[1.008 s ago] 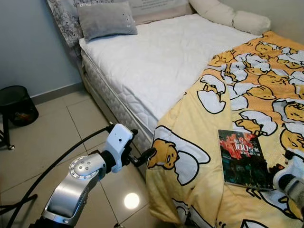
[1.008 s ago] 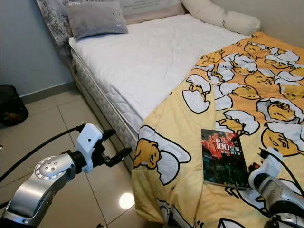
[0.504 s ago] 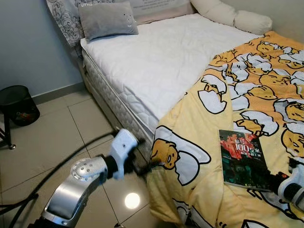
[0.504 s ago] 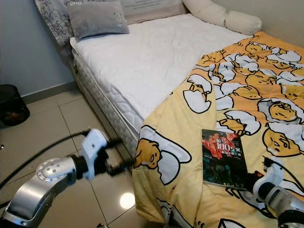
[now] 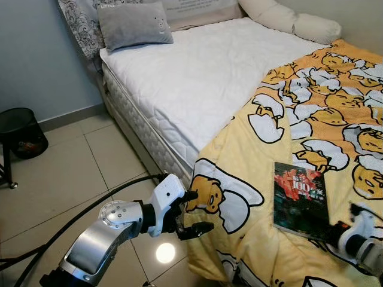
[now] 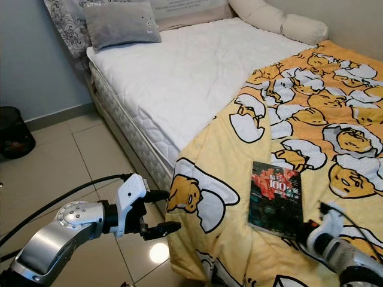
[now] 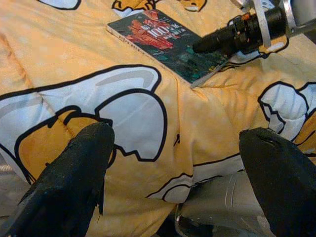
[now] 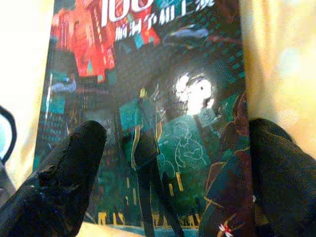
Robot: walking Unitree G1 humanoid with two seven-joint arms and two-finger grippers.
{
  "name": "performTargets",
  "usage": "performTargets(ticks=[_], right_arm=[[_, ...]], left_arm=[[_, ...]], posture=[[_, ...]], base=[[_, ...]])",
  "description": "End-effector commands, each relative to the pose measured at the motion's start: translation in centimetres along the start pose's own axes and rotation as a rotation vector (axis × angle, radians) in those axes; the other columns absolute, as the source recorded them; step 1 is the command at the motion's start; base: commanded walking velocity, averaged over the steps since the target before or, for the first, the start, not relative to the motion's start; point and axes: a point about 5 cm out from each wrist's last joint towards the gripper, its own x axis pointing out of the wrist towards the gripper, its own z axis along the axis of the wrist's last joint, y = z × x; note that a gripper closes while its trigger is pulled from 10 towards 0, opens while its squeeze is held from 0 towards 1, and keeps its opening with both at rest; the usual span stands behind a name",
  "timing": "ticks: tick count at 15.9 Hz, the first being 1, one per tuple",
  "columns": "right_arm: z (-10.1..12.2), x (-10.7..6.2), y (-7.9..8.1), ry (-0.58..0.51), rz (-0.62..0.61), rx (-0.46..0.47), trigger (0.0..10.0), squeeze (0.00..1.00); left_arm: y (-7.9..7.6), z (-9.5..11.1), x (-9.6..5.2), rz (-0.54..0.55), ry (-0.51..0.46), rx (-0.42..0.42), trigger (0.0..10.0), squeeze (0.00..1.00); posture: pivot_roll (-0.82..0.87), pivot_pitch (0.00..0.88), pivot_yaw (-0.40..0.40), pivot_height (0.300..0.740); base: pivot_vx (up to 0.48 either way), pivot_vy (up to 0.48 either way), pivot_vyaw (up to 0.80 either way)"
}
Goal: Clean up the room
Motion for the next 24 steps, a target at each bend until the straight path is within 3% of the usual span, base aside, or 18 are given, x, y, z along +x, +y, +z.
performTargets(ticks=[1, 4, 7, 9, 11, 15, 21, 23, 24], right_arm=[[-3.0, 0.6, 0.3, 0.110, 0.033, 0.090, 10.0, 0.00], [-0.6, 0.6, 1.9, -0.019, 0.208, 0.225, 10.0, 0.00], [0.5, 0.6, 2.6, -0.055, 0.271, 0.243, 10.0, 0.00], [1.9, 0.9, 4.3, -0.104, 0.364, 0.294, 10.0, 0.00], [2.0, 1.2, 5.2, -0.116, 0.399, 0.324, 10.0, 0.00], [2.3, 1.6, 6.0, -0.155, 0.414, 0.371, 10.0, 0.00], [-0.4, 3.4, 6.7, -0.078, 0.279, 0.382, 10.0, 0.00], [-0.6, 3.7, 7.1, -0.089, 0.285, 0.422, 0.0, 0.00], [-0.5, 3.7, 7.3, -0.102, 0.294, 0.444, 0.0, 0.00]], left_arm=[[0.2, 0.3, 0.1, 0.002, 0.002, 0.022, 10.0, 0.95], [0.6, 0.3, -0.2, 0.040, -0.015, 0.007, 10.0, 0.94], [0.7, 0.3, -0.4, 0.052, -0.022, -0.002, 10.0, 0.95], [1.0, 0.4, -0.4, 0.073, -0.034, -0.009, 10.0, 0.94], [1.1, 0.4, -0.4, 0.089, -0.042, -0.017, 10.0, 0.94], [1.2, 0.4, -0.5, 0.102, -0.045, -0.019, 10.0, 0.94], [1.6, 0.3, -0.5, 0.123, -0.043, -0.016, 10.0, 0.94], [1.6, 0.3, -0.5, 0.128, -0.041, -0.015, 10.0, 0.94], [1.7, 0.3, -0.5, 0.130, -0.039, -0.015, 10.0, 0.94]], posture=[[-0.20, 0.012, 0.016, 0.740], [-0.20, 0.010, 0.014, 0.740], [-0.20, 0.011, 0.013, 0.740], [-0.20, 0.012, 0.011, 0.740], [-0.20, 0.011, 0.008, 0.740], [-0.20, 0.014, 0.009, 0.740], [-0.19, 0.018, 0.009, 0.740], [-0.19, 0.015, 0.009, 0.740], [-0.19, 0.016, 0.009, 0.740]], base=[[0.000, 0.000, 0.00], [0.000, 0.000, 0.00], [0.000, 0.000, 0.00], [0.000, 0.000, 0.00], [0.000, 0.000, 0.00], [0.000, 0.000, 0.00], [0.000, 0.000, 0.00], [0.000, 0.000, 0.00], [0.000, 0.000, 0.00]])
